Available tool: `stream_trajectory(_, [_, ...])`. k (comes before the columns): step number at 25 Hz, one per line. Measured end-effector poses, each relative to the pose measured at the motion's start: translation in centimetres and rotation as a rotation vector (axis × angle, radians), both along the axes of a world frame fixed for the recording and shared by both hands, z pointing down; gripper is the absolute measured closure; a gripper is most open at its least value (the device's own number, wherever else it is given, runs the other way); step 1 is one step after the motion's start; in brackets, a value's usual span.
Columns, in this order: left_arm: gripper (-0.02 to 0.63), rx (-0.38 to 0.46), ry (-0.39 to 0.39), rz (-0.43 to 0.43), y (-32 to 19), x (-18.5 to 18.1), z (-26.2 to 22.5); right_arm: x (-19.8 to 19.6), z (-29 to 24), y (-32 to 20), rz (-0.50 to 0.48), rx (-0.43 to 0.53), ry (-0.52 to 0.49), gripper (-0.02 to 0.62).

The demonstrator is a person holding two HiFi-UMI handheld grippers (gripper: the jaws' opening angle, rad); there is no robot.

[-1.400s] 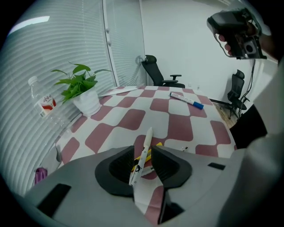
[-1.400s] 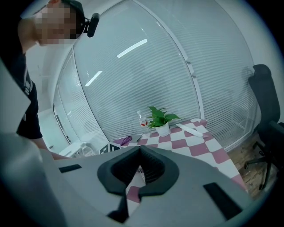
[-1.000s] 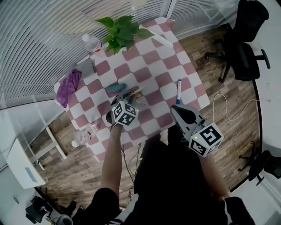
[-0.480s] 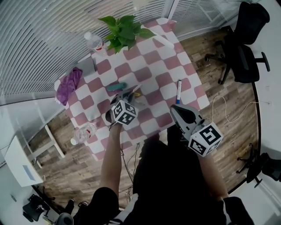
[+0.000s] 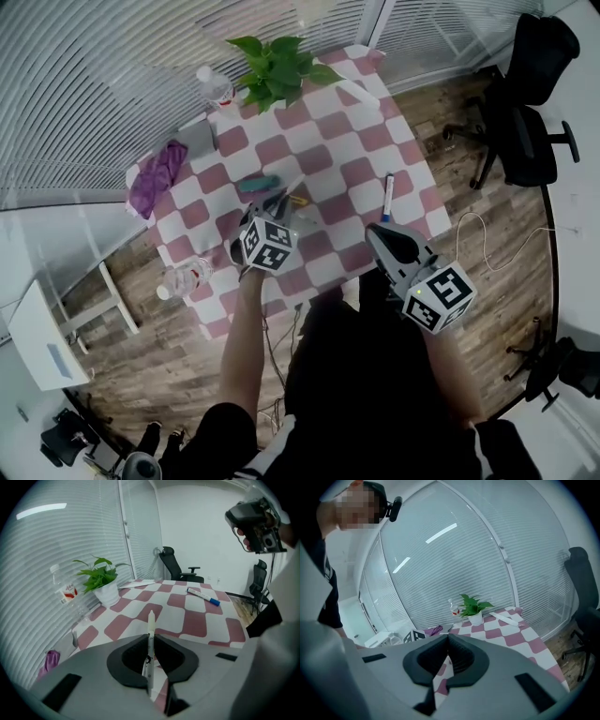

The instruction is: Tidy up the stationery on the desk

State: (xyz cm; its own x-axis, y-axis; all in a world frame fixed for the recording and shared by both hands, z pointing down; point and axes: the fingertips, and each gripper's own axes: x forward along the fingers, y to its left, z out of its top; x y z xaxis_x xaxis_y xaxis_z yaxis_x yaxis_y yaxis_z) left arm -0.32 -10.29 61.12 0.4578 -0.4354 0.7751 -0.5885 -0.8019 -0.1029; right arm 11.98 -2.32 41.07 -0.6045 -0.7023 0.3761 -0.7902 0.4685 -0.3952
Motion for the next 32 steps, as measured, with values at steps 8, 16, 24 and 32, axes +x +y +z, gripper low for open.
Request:
stream_trajectory(8, [0.54, 0.004, 0.052, -0.175, 1.3, -3.3, -1.9, -1.7, -0.3, 0.5, -0.031, 0.009, -0.009, 0.574])
stream_trajectory(16, [0.54, -0.017, 0.2, -0.401, 3.6, -5.2, -2.8, -3.9, 0.0, 1.2, -0.079, 0.002, -0.017, 0.575])
stream_trajectory(24, [0.54, -0.048, 0.267, -0.549, 6.5, -6.7, -2.7, -6.1, 0.0, 1.7, -0.137, 0.002, -0.02, 0.575])
stream_trajectory(32, [0.54, -0.106, 0.306, -0.653, 7.2, -8.5, -1.2, -6.6, 0.4, 2.3, -0.152, -0.016, -0.011, 0.575])
